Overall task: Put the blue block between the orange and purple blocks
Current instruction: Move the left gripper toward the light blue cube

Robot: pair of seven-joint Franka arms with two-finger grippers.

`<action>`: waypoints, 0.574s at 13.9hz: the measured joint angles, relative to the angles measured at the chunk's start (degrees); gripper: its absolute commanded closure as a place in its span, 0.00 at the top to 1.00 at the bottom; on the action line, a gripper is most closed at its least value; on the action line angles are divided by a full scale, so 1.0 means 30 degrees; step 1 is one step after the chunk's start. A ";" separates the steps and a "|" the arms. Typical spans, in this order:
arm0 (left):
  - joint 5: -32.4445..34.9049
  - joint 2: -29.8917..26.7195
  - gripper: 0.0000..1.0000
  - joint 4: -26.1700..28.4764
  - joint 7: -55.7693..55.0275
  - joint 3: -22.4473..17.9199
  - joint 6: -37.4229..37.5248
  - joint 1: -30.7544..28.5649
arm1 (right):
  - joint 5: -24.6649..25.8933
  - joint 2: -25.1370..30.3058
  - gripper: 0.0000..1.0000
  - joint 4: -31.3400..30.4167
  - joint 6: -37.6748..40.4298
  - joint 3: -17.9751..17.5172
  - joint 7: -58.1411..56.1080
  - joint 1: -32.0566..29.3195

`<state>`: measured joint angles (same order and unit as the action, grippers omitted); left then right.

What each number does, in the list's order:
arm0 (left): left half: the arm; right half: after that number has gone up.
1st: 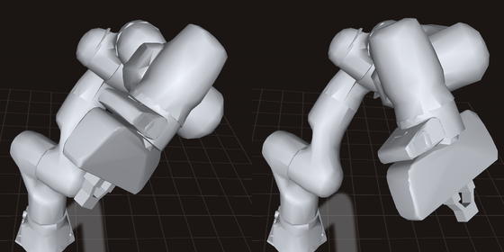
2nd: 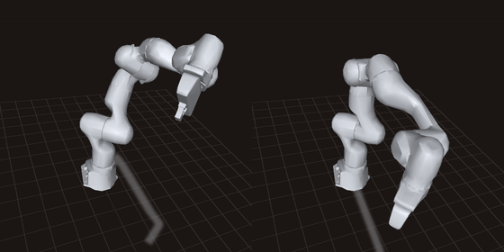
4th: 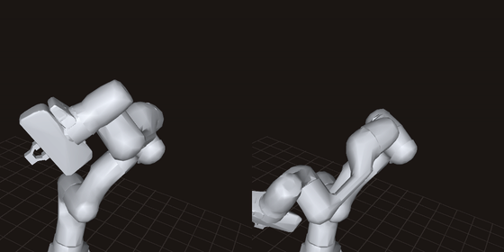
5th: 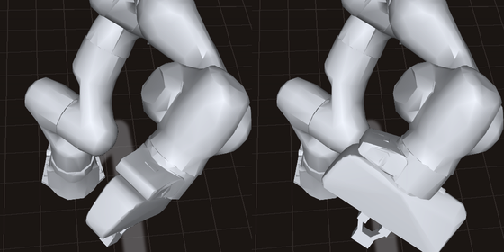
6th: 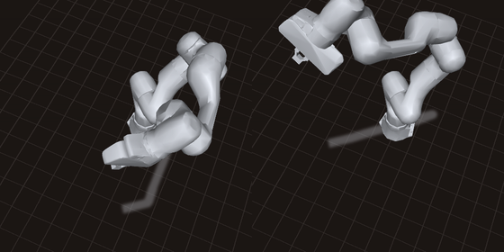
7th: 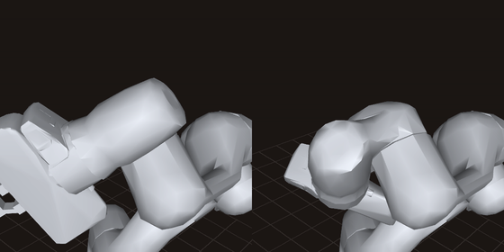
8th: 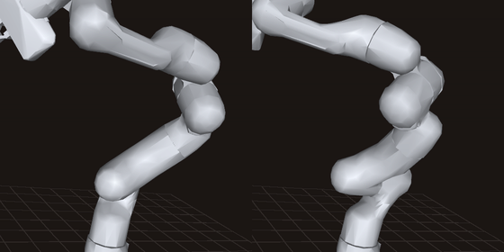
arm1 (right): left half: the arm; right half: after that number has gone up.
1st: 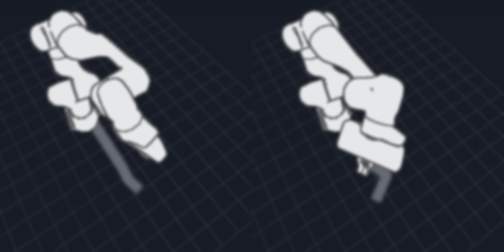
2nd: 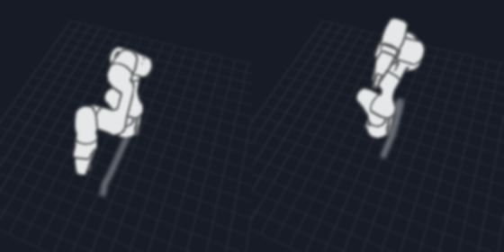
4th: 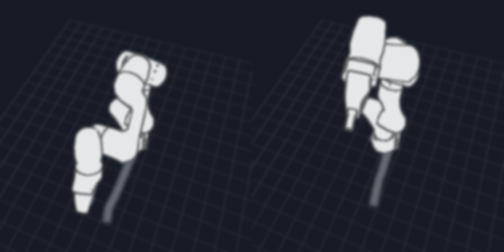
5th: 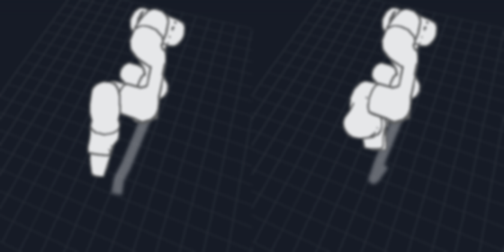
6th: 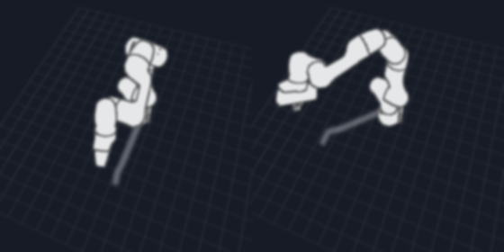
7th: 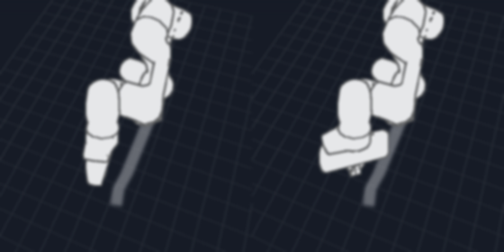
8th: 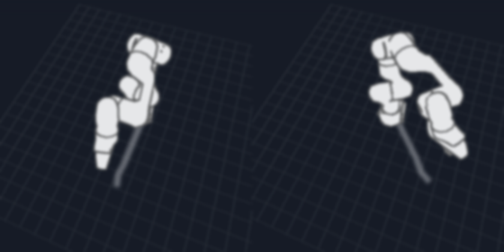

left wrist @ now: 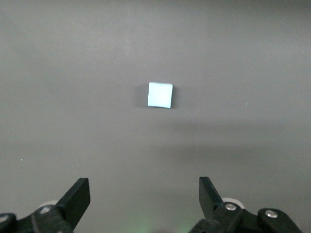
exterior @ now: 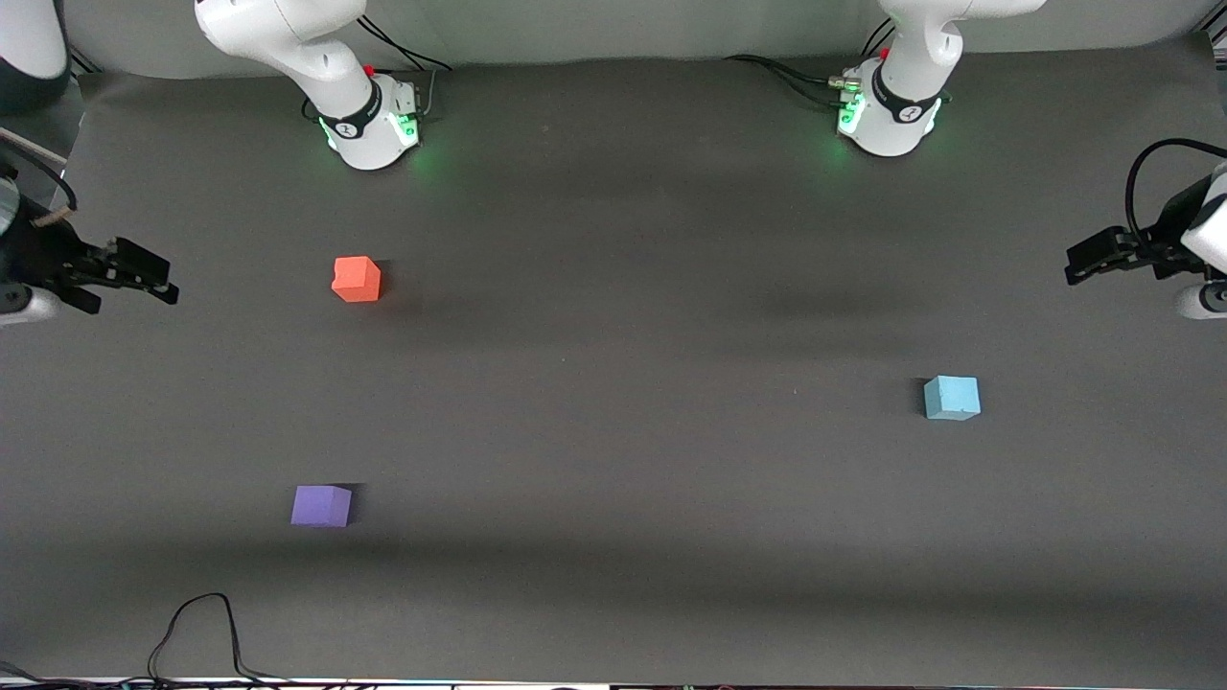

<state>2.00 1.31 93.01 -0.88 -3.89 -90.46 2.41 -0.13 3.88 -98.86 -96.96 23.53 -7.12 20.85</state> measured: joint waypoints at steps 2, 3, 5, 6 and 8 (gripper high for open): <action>0.0195 0.1204 1.00 -0.1801 0.0000 -0.0026 0.0326 0.0000 | 0.0000 0.0049 1.00 -0.0045 0.0033 -0.0002 0.0002 0.0001; 0.0221 0.1997 1.00 -0.2892 0.0001 -0.0031 0.0701 0.0000 | 0.0000 0.0029 1.00 -0.0075 0.0034 -0.0001 0.0003 0.0002; 0.0233 0.3588 1.00 -0.4528 -0.0001 -0.0031 0.1078 0.0001 | 0.0000 0.0017 1.00 -0.0080 0.0033 -0.0001 0.0003 0.0002; 0.0232 0.4332 1.00 -0.4893 -0.0003 -0.0029 0.1028 0.0005 | 0.0000 0.0017 1.00 -0.0080 0.0033 -0.0002 0.0003 0.0002; 0.0232 0.5469 1.00 -0.4818 -0.0348 -0.0017 0.0386 0.0094 | 0.0000 0.0017 1.00 -0.0082 0.0033 -0.0002 0.0003 0.0002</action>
<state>2.70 17.71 78.55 -1.93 -3.94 -89.30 2.69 -0.13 3.93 -99.11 -96.86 23.52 -7.11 20.85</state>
